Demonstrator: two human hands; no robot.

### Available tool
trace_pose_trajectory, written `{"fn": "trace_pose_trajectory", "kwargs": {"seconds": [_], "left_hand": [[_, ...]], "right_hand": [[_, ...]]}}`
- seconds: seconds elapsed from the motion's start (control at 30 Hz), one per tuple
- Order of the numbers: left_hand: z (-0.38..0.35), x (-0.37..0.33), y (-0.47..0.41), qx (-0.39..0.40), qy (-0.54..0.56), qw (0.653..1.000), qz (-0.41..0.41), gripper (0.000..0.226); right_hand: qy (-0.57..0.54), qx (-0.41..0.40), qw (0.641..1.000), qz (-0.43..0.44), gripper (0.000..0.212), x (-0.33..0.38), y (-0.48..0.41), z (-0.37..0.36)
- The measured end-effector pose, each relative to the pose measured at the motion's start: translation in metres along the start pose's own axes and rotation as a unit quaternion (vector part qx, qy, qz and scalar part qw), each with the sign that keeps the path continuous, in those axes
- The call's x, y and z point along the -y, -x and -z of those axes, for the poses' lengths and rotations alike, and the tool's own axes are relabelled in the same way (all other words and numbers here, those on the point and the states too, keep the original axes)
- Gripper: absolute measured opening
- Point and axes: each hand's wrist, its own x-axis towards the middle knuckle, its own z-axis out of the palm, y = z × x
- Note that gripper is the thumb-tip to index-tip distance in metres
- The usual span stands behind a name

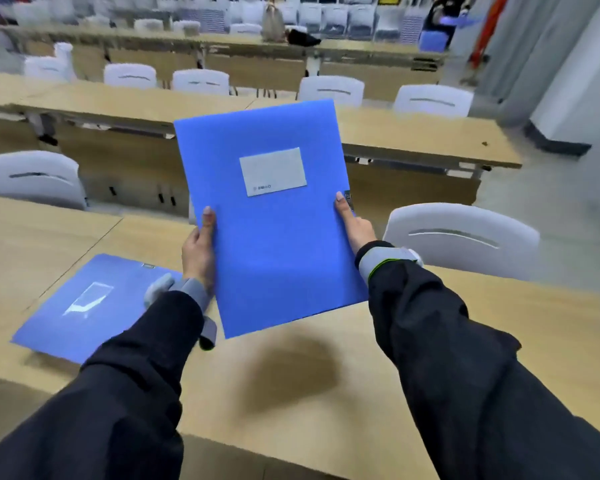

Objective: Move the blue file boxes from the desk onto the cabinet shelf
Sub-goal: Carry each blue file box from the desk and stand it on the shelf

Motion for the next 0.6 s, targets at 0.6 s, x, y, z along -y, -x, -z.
{"fn": "trace_pose_trajectory", "kwargs": {"seconds": [0.6], "left_hand": [[-0.386, 0.021, 0.191, 0.463, -0.037, 0.885, -0.010, 0.044]], "right_hand": [[-0.137, -0.474, 0.870, 0.015, 0.058, -0.075, 0.199, 0.374]]}}
